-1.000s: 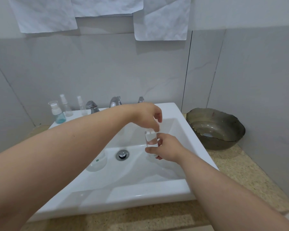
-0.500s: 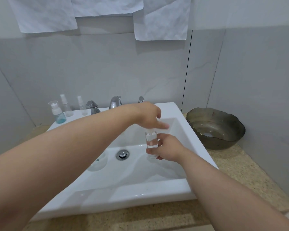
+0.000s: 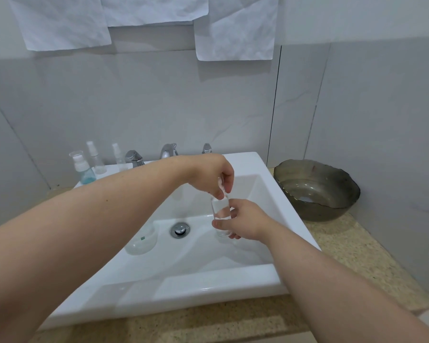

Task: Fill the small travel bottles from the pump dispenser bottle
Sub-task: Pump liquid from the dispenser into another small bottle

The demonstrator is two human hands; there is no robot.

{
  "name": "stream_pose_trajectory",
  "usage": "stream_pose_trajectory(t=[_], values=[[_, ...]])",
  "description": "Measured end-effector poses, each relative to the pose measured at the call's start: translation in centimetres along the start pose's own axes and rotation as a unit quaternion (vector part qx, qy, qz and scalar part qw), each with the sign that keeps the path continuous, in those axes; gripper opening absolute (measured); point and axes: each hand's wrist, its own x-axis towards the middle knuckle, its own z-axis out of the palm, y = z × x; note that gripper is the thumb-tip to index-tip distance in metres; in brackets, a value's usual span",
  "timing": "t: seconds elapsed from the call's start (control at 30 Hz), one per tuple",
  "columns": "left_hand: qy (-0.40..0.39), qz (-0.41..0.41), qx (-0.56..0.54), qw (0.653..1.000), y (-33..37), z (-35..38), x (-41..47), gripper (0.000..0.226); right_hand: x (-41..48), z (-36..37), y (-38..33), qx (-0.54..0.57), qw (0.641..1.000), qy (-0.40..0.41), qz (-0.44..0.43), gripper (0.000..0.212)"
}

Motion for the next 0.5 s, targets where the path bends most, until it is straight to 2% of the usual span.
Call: stream_pose_trajectory(t=[0.17,0.27,0.33,0.4,0.5], values=[[0.008,-0.092,-0.071,0.993,-0.2,0.5,0.1,0.018,-0.3,0.1,-0.7,-0.078,0.997,0.026,0.013,0.038],[0.009,-0.130,-0.137,0.982,-0.4,0.7,0.7,0.031,-0.9,0.2,-1.5,-0.069,0.997,0.033,0.019,0.033],[0.005,-0.142,-0.191,0.971,-0.7,0.6,0.8,0.035,-1.1,0.3,-1.6,-0.066,0.997,0.041,0.010,0.040],[-0.004,-0.141,-0.253,0.957,-0.9,0.7,0.7,0.028,-1.1,0.3,-1.5,-0.097,0.993,0.064,-0.003,0.048],[-0.009,-0.123,-0.321,0.939,-1.1,0.7,0.4,0.017,-0.9,0.1,-1.5,-0.143,0.983,0.113,-0.017,0.032]])
